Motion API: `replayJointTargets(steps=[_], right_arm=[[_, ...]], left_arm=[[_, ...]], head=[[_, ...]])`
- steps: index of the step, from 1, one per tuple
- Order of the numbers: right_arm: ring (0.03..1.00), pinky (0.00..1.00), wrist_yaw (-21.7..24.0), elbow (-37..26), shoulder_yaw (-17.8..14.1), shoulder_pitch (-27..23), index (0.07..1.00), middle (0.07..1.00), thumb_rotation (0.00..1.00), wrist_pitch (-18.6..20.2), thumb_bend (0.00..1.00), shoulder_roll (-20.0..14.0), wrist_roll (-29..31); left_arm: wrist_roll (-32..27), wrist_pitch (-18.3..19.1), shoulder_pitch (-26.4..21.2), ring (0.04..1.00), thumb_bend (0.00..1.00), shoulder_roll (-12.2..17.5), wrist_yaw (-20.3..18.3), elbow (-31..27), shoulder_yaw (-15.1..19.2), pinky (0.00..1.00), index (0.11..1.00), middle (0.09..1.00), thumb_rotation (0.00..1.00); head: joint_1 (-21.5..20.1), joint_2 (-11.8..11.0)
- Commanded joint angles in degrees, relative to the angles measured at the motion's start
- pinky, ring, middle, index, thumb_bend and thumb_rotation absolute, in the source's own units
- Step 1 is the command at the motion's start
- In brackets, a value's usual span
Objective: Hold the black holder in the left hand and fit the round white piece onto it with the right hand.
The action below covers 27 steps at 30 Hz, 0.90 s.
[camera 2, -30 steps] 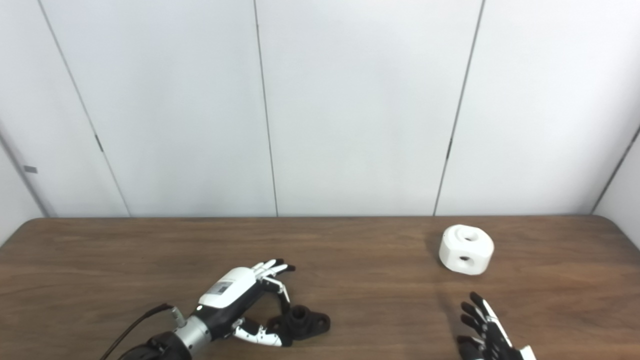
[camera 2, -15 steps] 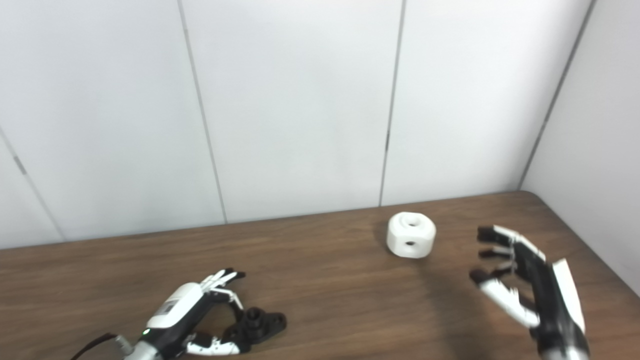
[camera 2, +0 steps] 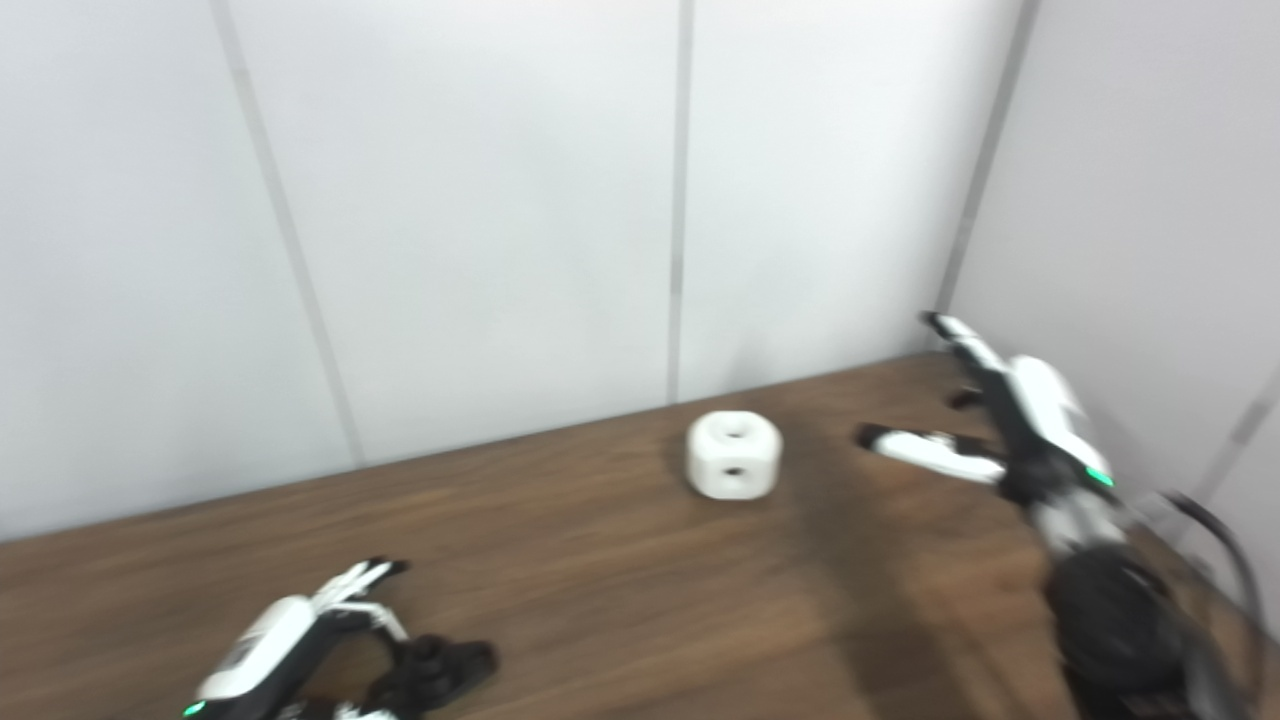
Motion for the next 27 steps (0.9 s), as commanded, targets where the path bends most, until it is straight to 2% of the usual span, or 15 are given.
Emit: replayJointTargets(steps=[1,3,6,12,21,23,27], right_arm=[[0.985,0.75,1.8,0.4,1.4,-3.7,0.975,0.998,0.69,1.3,1.0,-3.5,-2.2],[0.997,0.77,3.7,2.4,3.7,-5.9,0.982,1.0,0.65,2.2,1.0,-5.2,-3.1],[1.0,0.73,6.0,6.1,6.8,-9.1,0.983,1.0,0.59,2.5,1.0,-7.0,-4.2],[1.0,0.74,7.9,14.8,11.3,-13.9,0.948,1.0,0.49,-0.1,1.0,-8.3,-4.2],[1.0,0.81,7.2,23.3,19.5,-18.9,0.934,1.0,0.52,-1.8,1.0,-5.4,-7.7],[1.0,0.82,7.2,24.6,20.8,-19.9,0.934,1.0,0.51,-2.0,1.0,-4.8,-8.5],[1.0,0.84,6.3,27.9,22.4,-21.6,0.923,1.0,0.48,-5.1,1.0,-4.0,-8.5]], left_arm=[[-0.1,-0.1,-0.4,1.0,0.51,2.3,-1.3,0.9,0.5,1.0,0.482,0.953,0.05],[-0.5,-0.7,-0.3,1.0,0.51,2.6,-1.5,1.2,0.7,1.0,0.481,0.952,0.05],[-1.1,-0.9,-0.1,1.0,0.51,2.8,-2.0,1.2,0.9,1.0,0.481,0.953,0.05],[-1.0,-1.2,0.2,1.0,0.51,2.9,-2.5,1.2,0.5,1.0,0.481,0.954,0.05],[-0.7,-1.5,0.9,1.0,0.51,2.8,-1.9,0.5,0.3,1.0,0.48,0.95,0.05],[-0.4,-1.3,1.1,1.0,0.51,2.9,-1.8,0.3,0.4,1.0,0.48,0.947,0.05],[-0.5,-0.9,1.6,1.0,0.51,3.0,-2.1,-0.3,0.5,1.0,0.481,0.947,0.05]], head=[[-0.8,0.0],[-1.9,0.1],[-2.7,0.4],[-1.9,0.3],[-0.9,0.2],[-0.7,0.2],[-0.4,0.2]])
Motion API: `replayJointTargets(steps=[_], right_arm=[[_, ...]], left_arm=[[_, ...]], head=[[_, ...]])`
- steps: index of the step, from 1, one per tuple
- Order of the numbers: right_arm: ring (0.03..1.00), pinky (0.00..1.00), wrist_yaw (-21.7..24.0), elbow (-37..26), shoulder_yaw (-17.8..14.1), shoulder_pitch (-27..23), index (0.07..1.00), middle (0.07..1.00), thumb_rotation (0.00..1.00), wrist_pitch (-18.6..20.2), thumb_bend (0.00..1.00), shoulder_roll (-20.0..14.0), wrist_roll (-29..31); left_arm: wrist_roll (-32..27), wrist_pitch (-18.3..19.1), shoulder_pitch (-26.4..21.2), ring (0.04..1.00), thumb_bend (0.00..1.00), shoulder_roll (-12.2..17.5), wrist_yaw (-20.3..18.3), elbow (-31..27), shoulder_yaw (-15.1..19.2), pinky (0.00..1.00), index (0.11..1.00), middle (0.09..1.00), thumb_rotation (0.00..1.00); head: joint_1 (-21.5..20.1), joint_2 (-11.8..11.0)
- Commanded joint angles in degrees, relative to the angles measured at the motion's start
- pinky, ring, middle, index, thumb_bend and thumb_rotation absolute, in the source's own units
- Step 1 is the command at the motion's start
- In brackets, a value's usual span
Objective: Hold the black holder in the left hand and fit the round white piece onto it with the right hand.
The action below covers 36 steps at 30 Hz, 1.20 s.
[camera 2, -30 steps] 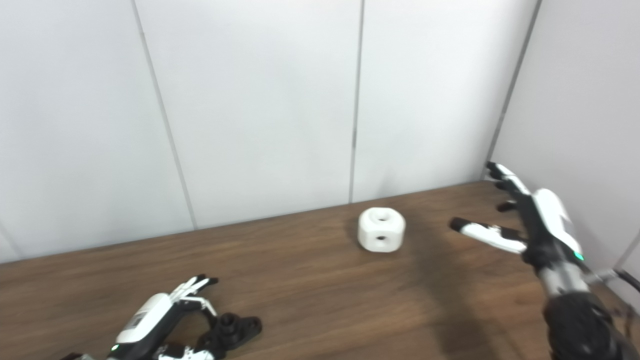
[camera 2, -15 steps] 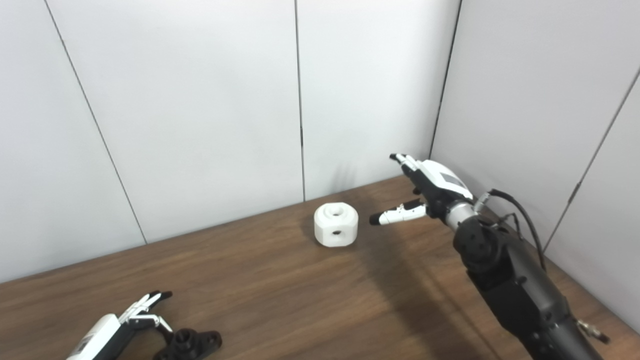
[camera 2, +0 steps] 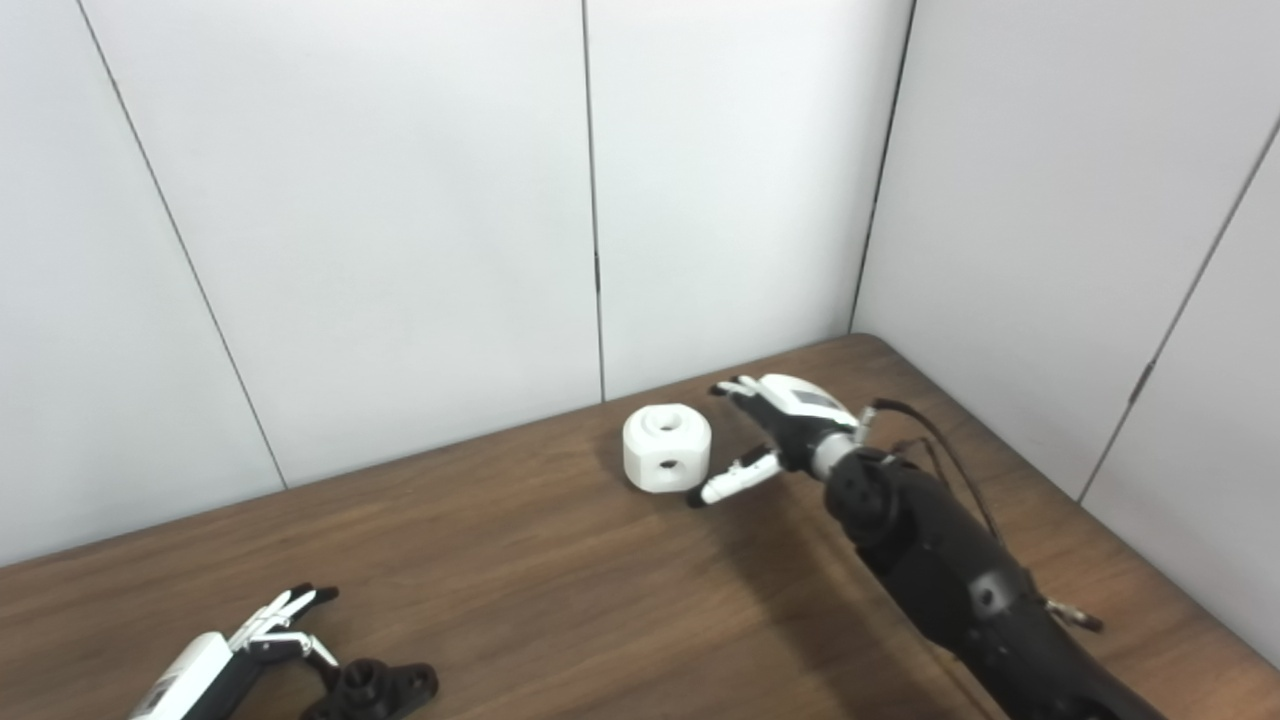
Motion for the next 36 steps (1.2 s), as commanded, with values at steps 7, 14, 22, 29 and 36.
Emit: replayJointTargets(steps=[7,14,22,29,36], right_arm=[[1.0,0.88,-2.7,3.6,2.2,-5.6,0.916,1.0,0.48,-4.5,1.0,0.0,-3.3],[1.0,0.87,-3.2,7.0,3.0,-7.5,0.914,1.0,0.49,-6.5,1.0,0.9,-4.2],[1.0,0.87,-4.0,9.3,3.4,-9.0,0.912,1.0,0.5,-7.4,1.0,1.1,-4.8],[1.0,0.88,-5.6,10.1,2.1,-9.7,0.905,1.0,0.5,-8.5,1.0,1.0,-4.2],[1.0,0.87,-5.4,10.1,1.2,-10.3,0.905,1.0,0.47,-8.3,1.0,-0.3,-3.9]], left_arm=[[1.3,1.1,1.7,1.0,0.51,2.4,-1.4,-1.2,0.4,1.0,0.481,0.949,0.05],[1.3,0.9,2.2,1.0,0.51,2.5,-1.2,-1.4,0.6,1.0,0.481,0.946,0.05],[1.0,0.9,2.7,1.0,0.51,3.0,-1.8,-2.2,0.7,1.0,0.481,0.948,0.05],[1.2,1.1,3.0,1.0,0.51,3.2,-1.9,-2.9,0.7,1.0,0.481,0.946,0.05],[1.1,0.5,3.2,1.0,0.51,3.4,-1.6,-2.9,0.7,1.0,0.481,0.944,0.05]], head=[[0.4,-0.2],[0.4,-0.5],[0.9,-0.7],[0.4,-0.7],[-0.1,-0.6]])
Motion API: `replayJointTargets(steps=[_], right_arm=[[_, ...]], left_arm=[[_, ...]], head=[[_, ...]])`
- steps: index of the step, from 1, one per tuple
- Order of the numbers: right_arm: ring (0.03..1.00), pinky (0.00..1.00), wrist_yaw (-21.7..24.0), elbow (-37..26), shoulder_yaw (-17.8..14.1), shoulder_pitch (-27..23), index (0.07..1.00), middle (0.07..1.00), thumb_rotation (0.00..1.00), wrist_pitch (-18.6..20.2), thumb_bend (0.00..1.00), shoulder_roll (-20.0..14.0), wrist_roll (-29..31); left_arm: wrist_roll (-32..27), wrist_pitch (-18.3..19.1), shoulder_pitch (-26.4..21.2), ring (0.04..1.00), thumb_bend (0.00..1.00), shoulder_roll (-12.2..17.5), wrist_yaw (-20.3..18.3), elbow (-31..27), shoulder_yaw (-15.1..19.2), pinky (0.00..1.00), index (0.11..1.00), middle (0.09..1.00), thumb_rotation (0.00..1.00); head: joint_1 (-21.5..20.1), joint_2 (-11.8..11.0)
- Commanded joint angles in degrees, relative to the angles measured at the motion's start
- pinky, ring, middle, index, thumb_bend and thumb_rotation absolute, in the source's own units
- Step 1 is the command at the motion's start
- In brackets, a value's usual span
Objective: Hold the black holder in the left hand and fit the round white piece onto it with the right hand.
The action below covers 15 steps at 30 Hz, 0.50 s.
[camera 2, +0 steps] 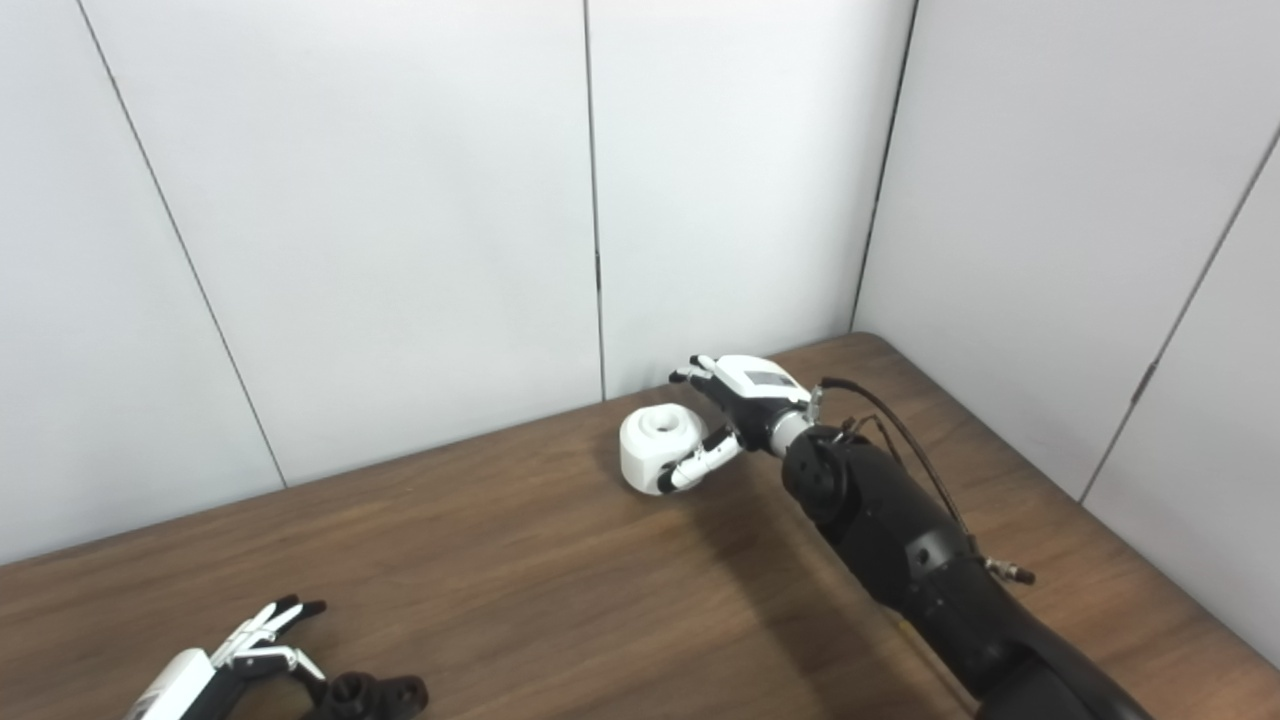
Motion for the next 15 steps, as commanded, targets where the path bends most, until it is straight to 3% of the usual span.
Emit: replayJointTargets(steps=[1,15], right_arm=[[1.0,0.87,-0.9,-1.2,-1.5,-3.3,0.904,1.0,0.47,-1.3,1.0,-2.5,0.3],[1.0,0.86,1.0,-2.0,-1.0,-4.4,0.887,1.0,0.41,0.2,1.0,-4.3,-0.6]], left_arm=[[1.4,0.2,0.7,1.0,0.51,2.3,-1.4,0.1,-0.2,1.0,0.481,0.944,0.05],[0.8,0.2,1.2,1.0,0.51,2.5,-1.7,-0.5,0.0,1.0,0.481,0.95,0.05]], head=[[-0.1,-0.1],[0.0,0.1]])
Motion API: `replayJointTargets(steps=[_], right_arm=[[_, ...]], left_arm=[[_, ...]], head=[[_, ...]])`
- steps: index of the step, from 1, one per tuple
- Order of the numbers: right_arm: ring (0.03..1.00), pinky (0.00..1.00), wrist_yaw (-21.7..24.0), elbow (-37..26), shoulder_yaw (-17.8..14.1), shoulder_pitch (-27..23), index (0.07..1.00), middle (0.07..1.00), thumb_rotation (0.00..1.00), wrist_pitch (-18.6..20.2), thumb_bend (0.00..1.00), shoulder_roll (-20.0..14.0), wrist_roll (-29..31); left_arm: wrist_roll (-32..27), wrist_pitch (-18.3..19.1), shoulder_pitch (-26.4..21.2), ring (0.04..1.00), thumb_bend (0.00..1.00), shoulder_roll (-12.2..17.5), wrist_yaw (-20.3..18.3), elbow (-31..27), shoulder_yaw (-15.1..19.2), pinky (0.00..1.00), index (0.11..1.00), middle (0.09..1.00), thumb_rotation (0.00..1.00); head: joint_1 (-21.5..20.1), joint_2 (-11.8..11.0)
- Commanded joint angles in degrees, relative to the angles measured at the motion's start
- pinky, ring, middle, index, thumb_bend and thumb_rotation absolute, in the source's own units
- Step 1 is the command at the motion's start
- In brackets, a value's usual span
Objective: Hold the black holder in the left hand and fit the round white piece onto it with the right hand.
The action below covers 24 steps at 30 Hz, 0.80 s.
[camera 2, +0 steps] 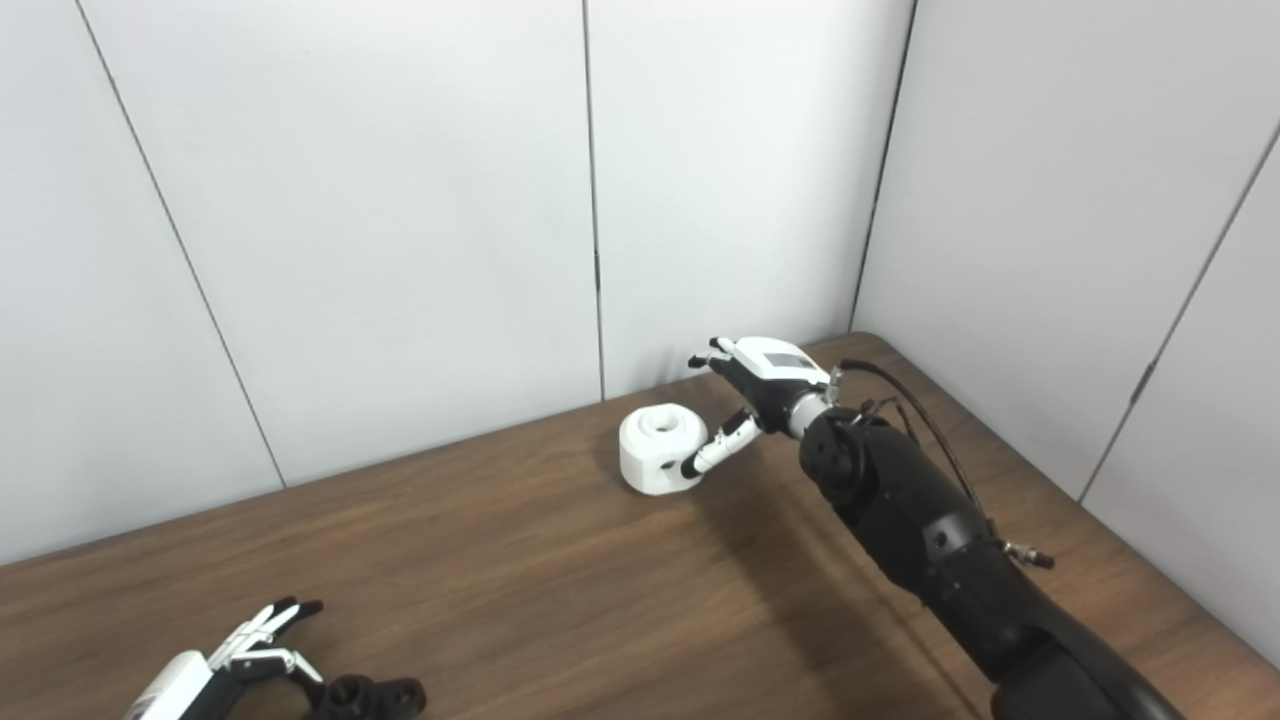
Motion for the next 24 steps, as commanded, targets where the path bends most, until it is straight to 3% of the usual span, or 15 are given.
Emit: replayJointTargets(steps=[1,24], right_arm=[[1.0,0.87,-0.6,-1.8,-0.8,-3.5,0.882,1.0,0.41,-0.7,1.0,-2.2,-0.3],[1.0,0.87,2.0,-2.3,0.4,-3.5,0.832,1.0,0.39,-1.6,1.0,-2.0,-0.2]], left_arm=[[0.8,0.3,1.0,1.0,0.51,2.2,-1.7,-0.2,0.0,1.0,0.481,0.95,0.05],[0.5,0.8,1.4,1.0,0.51,2.3,-1.9,-1.1,0.6,1.0,0.481,0.949,0.05]], head=[[0.0,-0.1],[0.7,0.6]])
